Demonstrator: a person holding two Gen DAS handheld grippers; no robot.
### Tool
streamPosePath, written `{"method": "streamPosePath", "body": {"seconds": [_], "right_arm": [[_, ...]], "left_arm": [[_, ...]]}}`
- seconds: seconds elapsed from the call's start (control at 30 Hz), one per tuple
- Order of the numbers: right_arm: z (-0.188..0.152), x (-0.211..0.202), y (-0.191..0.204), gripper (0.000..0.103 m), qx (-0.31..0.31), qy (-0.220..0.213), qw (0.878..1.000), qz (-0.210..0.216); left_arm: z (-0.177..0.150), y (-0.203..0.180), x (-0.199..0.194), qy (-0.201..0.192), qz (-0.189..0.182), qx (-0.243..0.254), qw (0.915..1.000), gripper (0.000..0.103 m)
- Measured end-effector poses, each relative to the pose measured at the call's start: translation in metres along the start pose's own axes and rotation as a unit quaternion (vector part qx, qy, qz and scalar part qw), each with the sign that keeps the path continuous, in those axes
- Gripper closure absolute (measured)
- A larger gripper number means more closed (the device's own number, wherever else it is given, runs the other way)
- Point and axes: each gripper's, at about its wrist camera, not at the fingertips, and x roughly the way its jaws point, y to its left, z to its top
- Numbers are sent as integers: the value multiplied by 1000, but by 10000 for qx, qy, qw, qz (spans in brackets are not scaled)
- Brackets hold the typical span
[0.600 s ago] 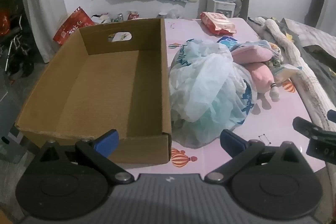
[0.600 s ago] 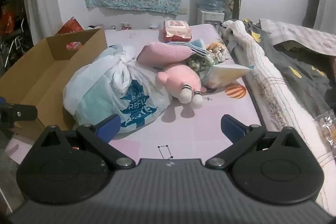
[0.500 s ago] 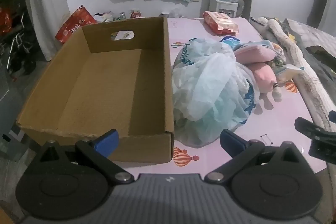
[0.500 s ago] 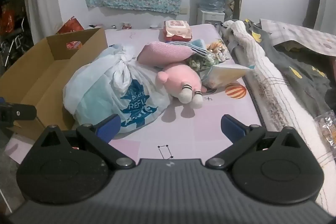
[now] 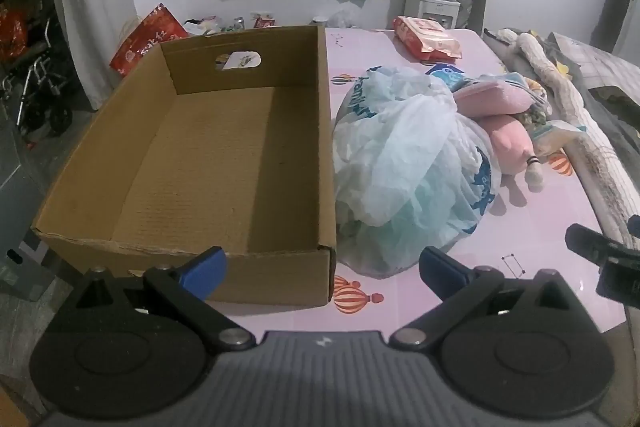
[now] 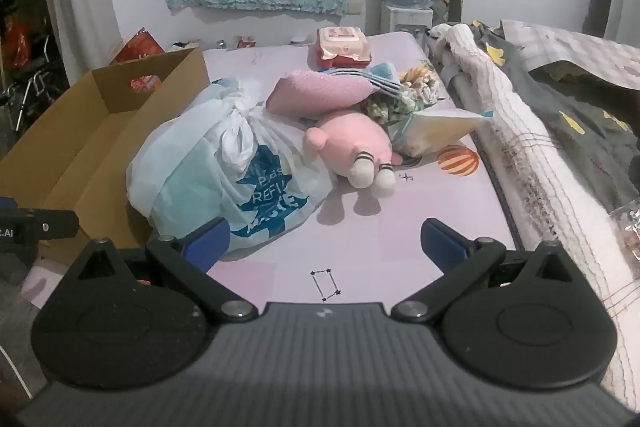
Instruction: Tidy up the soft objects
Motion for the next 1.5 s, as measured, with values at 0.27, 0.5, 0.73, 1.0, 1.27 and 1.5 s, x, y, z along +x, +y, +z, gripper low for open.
{"method": "streamPosePath", "body": {"seconds": [0.27, 0.5, 0.73, 1.0, 1.27, 1.5], "right_arm": [[-2, 3, 2, 1, -25, 113, 9999, 92], [-3, 7, 6, 1, -66, 189, 9997, 136], [-3, 10, 11, 1, -159, 229, 9995, 164], [-3, 12, 13, 1, -185, 240, 9994, 159], [-2, 12, 15, 1, -235, 222, 9994, 126], [-3, 14, 14, 1, -228, 278, 9992, 155]], "left_arm": [[0, -1, 2, 25, -18, -11, 10000, 0], [-3, 1, 5, 112, -66, -111, 9999, 0], [-6, 3, 8, 187, -73, -159, 9997, 0], [-6, 3, 8, 184, -69, -155, 9997, 0], [-4, 6, 8, 143, -96, -153, 9997, 0], [-2, 4, 9, 161, -89, -139, 9997, 0]]}}
